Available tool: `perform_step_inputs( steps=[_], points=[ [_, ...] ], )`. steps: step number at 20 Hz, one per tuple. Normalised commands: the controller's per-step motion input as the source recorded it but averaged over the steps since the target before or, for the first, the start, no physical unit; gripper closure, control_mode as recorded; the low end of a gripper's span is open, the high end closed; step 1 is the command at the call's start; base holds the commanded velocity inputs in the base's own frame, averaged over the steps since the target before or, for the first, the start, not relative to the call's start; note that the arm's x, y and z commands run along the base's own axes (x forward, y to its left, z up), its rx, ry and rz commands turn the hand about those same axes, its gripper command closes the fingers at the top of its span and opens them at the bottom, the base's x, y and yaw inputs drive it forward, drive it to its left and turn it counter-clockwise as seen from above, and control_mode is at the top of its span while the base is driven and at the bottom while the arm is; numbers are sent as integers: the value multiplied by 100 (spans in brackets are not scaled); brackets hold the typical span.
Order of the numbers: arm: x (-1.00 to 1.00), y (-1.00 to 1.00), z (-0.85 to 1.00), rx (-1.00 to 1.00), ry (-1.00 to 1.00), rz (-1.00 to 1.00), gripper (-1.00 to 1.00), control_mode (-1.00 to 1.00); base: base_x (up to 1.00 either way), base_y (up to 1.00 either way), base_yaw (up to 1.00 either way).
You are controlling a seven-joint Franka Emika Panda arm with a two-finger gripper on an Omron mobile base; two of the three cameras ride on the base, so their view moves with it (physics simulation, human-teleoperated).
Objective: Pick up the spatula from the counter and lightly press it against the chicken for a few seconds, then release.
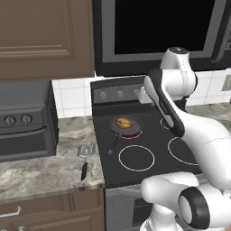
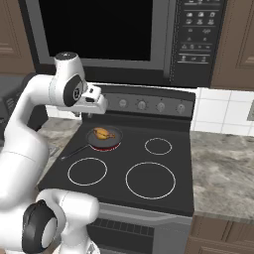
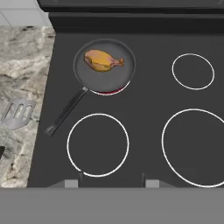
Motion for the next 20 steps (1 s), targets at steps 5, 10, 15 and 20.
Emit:
perform_step_inputs(
  steps=[5,10,15,20],
  points=[
    [-11,2,0,0,0,0,-100,-100,0,0,0],
    [-50,8,0,3,-2,0,-100,-100,0,0,0],
    [-65,16,0,5,-4,0,-100,-100,0,0,0],
    [-60,31,0,1,-2,0,-100,-100,0,0,0]
  ],
)
